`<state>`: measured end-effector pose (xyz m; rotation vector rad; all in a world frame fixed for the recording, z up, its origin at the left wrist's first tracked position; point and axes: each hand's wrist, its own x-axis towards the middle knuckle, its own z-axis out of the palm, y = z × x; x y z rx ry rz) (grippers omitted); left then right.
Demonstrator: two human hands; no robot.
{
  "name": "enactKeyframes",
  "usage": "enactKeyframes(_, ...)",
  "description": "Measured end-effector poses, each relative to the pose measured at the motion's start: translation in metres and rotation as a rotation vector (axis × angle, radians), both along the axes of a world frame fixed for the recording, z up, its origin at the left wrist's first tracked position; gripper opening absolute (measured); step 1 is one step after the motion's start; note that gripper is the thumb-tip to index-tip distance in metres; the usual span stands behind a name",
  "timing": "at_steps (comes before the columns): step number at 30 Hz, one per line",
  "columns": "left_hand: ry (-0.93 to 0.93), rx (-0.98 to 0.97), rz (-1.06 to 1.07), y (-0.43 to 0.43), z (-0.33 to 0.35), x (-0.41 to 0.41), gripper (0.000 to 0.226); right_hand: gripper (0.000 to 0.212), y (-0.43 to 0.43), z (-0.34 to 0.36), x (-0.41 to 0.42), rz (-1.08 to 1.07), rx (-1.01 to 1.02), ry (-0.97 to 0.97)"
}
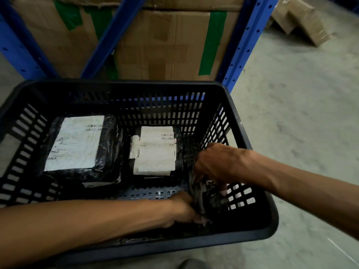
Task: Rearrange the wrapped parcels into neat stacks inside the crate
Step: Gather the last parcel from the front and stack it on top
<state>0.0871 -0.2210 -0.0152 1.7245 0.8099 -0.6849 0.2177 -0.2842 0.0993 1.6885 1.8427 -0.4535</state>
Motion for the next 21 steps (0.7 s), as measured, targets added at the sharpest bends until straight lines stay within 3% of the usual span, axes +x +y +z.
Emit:
enactKeyframes(1,0.051,-0.097,-0.046,-0.013,-0.001,-0.007,0.061,0.050,0.002,0.006,0.002,-0.065,-0.095,0.034)
enactKeyframes(3,-0.002,-0.090,-0.174,0.012,0.020,-0.016,0.072,0.062,0.010,0.020,0.004,-0.130,-0.195,0.125)
enactKeyframes(7,0.010,-0.106,-0.203,0.046,0.073,-0.034,0.066,0.047,0.021,0.052,0.010,-0.280,-0.169,0.377)
enactKeyframes(10,-0.054,-0.100,-0.149,0.076,0.122,-0.054,0.063,0.061,0.025,0.078,0.019,-0.478,-0.131,0.512)
enactKeyframes(12,-0.136,-0.113,-0.021,0.095,0.139,-0.065,0.058,0.071,0.024,0.087,0.023,-0.671,-0.060,0.677)
enactKeyframes(18,-0.446,-0.270,0.507,0.137,0.166,-0.075,0.046,0.074,0.024,0.062,0.031,-1.290,0.196,1.233)
enactKeyframes(21,-0.629,-0.230,0.693,0.139,0.160,-0.066,0.062,0.044,0.032,0.039,0.028,-1.561,0.283,1.403)
